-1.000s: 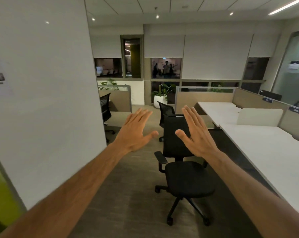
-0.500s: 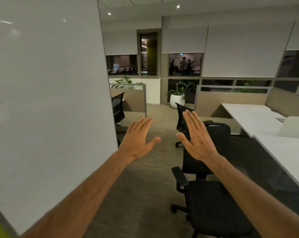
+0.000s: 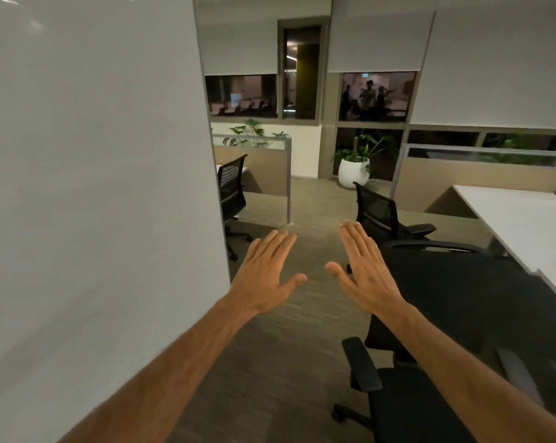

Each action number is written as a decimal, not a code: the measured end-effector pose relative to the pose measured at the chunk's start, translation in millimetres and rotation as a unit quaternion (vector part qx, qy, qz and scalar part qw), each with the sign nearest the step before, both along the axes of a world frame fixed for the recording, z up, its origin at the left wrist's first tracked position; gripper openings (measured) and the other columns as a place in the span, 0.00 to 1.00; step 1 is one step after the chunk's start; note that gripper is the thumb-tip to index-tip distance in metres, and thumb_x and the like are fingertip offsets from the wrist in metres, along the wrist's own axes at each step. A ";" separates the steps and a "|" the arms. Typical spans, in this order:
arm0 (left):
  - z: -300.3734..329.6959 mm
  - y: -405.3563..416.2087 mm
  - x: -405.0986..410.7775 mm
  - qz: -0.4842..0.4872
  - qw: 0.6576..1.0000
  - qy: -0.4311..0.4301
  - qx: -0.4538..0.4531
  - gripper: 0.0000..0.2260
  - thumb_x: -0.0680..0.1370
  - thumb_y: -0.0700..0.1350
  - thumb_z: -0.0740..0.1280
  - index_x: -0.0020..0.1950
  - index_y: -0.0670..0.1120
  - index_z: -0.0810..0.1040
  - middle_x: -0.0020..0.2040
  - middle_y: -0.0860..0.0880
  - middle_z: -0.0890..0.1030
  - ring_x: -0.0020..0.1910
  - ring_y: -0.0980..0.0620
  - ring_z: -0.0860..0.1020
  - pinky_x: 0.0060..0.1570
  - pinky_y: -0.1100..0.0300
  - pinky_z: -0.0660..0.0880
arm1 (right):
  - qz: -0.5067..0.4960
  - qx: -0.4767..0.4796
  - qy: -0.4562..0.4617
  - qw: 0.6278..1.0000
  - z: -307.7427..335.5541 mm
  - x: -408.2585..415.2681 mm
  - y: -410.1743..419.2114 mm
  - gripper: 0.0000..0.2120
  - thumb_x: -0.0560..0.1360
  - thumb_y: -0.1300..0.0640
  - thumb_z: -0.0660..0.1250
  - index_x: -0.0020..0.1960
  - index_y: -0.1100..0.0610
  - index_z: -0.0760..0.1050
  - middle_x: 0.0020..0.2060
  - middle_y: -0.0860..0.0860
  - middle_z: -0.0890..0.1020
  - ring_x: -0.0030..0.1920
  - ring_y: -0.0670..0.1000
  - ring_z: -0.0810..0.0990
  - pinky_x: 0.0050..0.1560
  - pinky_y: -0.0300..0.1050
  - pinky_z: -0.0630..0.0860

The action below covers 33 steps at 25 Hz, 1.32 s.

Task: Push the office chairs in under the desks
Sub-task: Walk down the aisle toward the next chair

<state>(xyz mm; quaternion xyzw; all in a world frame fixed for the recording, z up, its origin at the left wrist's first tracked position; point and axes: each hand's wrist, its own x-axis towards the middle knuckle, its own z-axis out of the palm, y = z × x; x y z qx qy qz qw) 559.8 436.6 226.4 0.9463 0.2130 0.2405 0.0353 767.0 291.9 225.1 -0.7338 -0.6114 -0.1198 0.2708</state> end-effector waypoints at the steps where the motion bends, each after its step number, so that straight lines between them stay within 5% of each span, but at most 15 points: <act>1: -4.6 22.7 10.1 -0.001 1.000 -0.001 -0.006 0.38 0.81 0.71 0.51 0.84 0.51 0.47 0.84 0.50 0.48 0.82 0.55 0.41 0.80 0.48 0.41 | -0.003 -0.004 0.006 1.000 -7.5 8.3 20.2 0.40 0.81 0.29 0.46 0.83 0.49 0.40 0.83 0.49 0.43 0.81 0.47 0.37 0.81 0.59 0.46; 22: -57.6 416.7 308.1 -0.105 0.992 0.056 -0.034 0.40 0.81 0.70 0.54 0.84 0.52 0.44 0.84 0.51 0.44 0.81 0.56 0.39 0.78 0.53 0.35 | -0.140 -0.034 0.074 0.987 -84.9 266.8 364.8 0.42 0.80 0.30 0.48 0.83 0.53 0.38 0.82 0.50 0.36 0.80 0.48 0.31 0.80 0.55 0.36; 33: -69.0 502.2 541.3 -0.203 0.973 0.098 -0.055 0.38 0.82 0.66 0.58 0.84 0.50 0.47 0.84 0.50 0.49 0.82 0.53 0.43 0.79 0.51 0.38 | -0.226 -0.054 0.131 0.964 -107.5 449.7 420.8 0.43 0.79 0.29 0.44 0.83 0.53 0.37 0.82 0.50 0.35 0.80 0.48 0.30 0.81 0.58 0.37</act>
